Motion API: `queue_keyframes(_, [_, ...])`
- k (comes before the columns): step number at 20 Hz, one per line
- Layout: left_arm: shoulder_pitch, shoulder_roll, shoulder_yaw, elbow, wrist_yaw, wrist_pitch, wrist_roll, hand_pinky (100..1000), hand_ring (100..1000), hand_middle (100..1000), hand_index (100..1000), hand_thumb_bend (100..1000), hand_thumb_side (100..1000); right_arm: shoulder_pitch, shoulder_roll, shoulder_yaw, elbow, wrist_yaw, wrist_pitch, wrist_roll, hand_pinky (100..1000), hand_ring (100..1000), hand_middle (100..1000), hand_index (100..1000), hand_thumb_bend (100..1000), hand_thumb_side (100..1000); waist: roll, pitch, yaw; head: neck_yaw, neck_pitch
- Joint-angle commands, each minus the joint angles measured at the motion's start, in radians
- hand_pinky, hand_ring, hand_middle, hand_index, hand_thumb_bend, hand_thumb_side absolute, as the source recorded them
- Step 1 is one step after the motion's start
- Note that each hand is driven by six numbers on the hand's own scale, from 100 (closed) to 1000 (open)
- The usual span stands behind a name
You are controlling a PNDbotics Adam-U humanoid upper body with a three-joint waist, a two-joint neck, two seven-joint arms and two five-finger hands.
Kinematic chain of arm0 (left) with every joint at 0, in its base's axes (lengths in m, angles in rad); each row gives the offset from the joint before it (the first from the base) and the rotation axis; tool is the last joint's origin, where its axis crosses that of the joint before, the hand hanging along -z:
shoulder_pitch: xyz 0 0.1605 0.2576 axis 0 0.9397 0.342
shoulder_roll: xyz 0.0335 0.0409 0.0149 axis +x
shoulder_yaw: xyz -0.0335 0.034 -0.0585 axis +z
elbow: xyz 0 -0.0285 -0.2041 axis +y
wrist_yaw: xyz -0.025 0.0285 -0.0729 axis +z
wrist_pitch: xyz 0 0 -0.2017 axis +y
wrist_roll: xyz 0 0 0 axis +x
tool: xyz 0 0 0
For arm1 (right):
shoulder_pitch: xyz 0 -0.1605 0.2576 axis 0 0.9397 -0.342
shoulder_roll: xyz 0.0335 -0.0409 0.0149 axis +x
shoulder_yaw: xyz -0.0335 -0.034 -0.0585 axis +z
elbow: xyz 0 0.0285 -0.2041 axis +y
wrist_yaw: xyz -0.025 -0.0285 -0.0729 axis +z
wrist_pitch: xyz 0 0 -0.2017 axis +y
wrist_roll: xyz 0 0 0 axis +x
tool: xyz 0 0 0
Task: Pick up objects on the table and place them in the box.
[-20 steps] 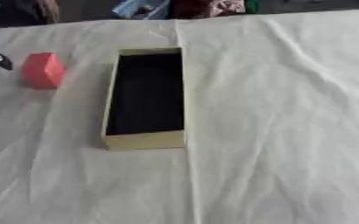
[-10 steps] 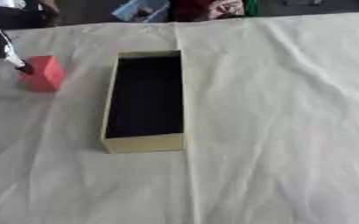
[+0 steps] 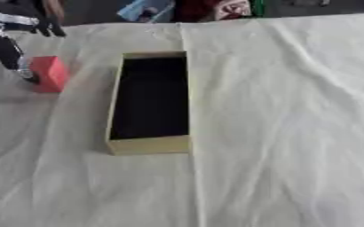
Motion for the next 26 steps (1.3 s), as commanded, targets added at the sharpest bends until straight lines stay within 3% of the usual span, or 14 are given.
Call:
queue_keyframes(1, [-0.028,0.016,0.002,0.002,-0.039,0.007,0.000,958,955,934,955,692,100,-0.013,-0.017,-0.011,-0.014,-0.007,0.000,-0.007,872,867,886,849,100,468,-0.004,-0.005,0.000,0.006,-0.014])
queue_keyframes(15, [-0.024,0.002,0.025,0.027,-0.107,0.052,0.000,946,937,889,964,717,100,-0.008,-0.007,-0.013,-0.014,-0.001,0.005,-0.013,873,868,886,847,100,468,-0.007,0.015,-0.007,0.013,-0.027])
queue_keyframes(20, [-0.022,0.001,0.031,0.044,-0.142,0.071,0.000,941,921,839,936,703,100,-0.006,-0.003,-0.014,-0.014,0.001,0.007,-0.017,873,868,886,847,100,469,-0.009,0.022,-0.010,0.016,-0.029])
queue_keyframes(26, [-0.015,-0.002,0.035,0.060,-0.191,0.070,0.000,935,917,847,928,654,100,-0.003,0.001,-0.014,-0.014,0.001,0.003,-0.018,874,868,886,848,100,468,-0.012,0.030,-0.012,0.023,-0.036])
